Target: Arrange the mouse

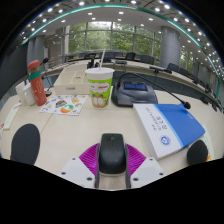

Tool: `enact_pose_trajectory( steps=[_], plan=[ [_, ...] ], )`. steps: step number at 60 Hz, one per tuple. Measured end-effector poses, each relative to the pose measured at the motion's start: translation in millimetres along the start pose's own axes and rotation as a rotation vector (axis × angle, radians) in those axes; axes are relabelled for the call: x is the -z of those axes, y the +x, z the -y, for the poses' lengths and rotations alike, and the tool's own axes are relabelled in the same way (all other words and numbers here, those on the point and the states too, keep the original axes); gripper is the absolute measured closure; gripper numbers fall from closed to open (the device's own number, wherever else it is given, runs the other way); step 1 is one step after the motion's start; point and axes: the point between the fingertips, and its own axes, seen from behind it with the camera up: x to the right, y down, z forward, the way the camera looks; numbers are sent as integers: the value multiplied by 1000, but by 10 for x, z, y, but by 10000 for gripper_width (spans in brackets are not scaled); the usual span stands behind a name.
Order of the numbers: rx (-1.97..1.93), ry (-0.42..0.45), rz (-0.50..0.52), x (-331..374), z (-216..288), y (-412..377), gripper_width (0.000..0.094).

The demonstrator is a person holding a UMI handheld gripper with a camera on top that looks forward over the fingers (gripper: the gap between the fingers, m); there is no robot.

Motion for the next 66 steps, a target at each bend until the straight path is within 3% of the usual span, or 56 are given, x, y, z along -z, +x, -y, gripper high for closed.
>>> enact_pose_trajectory(
  steps=[10,20,32,44,54,63,66],
  plan=[
    [20,14,-71,201,163,23,619],
    [-24,110,-127,800,701,-163,619],
    [-64,189,-90,1462,1203,-1133,621],
    [-36,120,-1,1248,805,-2496,622],
    [-5,27,19,780,243,-2999,614],
    [-4,-60,19,525,-187,-3088,516],
    [-12,-40,22,530,-168,-3091,476]
  ],
)
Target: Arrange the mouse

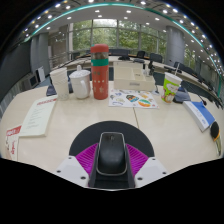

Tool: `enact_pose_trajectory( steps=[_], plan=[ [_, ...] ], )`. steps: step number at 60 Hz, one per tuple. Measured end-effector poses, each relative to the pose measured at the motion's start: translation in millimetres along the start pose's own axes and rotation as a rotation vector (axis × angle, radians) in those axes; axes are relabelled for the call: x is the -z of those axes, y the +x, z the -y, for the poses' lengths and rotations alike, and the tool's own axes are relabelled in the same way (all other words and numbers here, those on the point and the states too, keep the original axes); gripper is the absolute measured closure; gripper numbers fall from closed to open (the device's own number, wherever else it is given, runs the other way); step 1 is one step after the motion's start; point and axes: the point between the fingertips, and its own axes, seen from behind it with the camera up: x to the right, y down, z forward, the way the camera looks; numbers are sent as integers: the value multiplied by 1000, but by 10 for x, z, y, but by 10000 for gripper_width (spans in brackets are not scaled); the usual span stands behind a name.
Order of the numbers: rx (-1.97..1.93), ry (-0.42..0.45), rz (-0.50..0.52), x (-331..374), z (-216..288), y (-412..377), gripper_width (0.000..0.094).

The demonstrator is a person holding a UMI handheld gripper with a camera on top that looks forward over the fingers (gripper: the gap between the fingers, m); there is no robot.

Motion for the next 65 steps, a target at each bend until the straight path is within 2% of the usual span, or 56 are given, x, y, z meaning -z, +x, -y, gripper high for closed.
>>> enact_pose_trajectory(
  steps=[3,4,6,8,9,11,15,40,50,65],
  plan=[
    [-1,-19,2,29,-43,8,434],
    [0,-28,4,47,-55,5,390],
    [-5,-43,10,97,-71,-3,259],
    [-5,-50,20,171,-69,-34,90],
    [-3,-50,22,217,-58,-41,73],
    [2,-48,17,316,-30,-40,106],
    [16,-43,-9,595,18,-19,70],
    [-14,-16,-68,2458,27,-187,83],
    [-52,-11,-86,2770,-52,-180,84],
    [-74,13,-109,2865,-6,-106,82]
  ],
)
